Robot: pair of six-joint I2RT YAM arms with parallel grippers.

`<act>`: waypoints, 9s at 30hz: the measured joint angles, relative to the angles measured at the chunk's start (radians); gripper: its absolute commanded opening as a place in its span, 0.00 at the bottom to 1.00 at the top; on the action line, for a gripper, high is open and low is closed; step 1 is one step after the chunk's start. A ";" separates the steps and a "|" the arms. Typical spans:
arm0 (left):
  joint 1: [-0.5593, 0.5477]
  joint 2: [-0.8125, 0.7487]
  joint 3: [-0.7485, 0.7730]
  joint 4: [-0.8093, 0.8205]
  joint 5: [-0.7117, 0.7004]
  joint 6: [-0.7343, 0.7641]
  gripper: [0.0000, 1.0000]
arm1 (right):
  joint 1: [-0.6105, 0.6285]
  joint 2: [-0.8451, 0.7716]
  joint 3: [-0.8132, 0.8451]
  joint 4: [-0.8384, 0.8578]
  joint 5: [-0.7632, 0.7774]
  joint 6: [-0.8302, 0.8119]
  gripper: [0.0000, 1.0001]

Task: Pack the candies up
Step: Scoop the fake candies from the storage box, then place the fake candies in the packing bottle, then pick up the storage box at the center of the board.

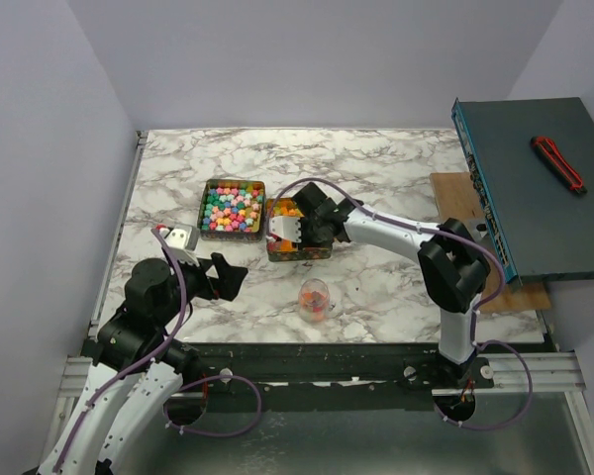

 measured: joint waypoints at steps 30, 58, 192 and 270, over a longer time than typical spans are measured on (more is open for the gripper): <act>0.002 0.074 0.000 0.000 -0.015 0.000 0.99 | -0.129 -0.153 -0.286 0.355 -0.300 0.256 0.01; 0.002 0.066 -0.001 0.008 -0.014 0.000 0.99 | -0.142 -0.526 -0.429 0.431 -0.275 0.484 0.01; 0.002 -0.023 -0.002 0.021 0.004 0.008 0.99 | 0.003 -0.479 0.072 -0.841 -0.567 1.276 0.01; 0.455 1.260 0.565 0.015 -0.111 0.108 0.64 | -0.050 -0.991 -0.463 -0.041 -0.145 1.099 0.01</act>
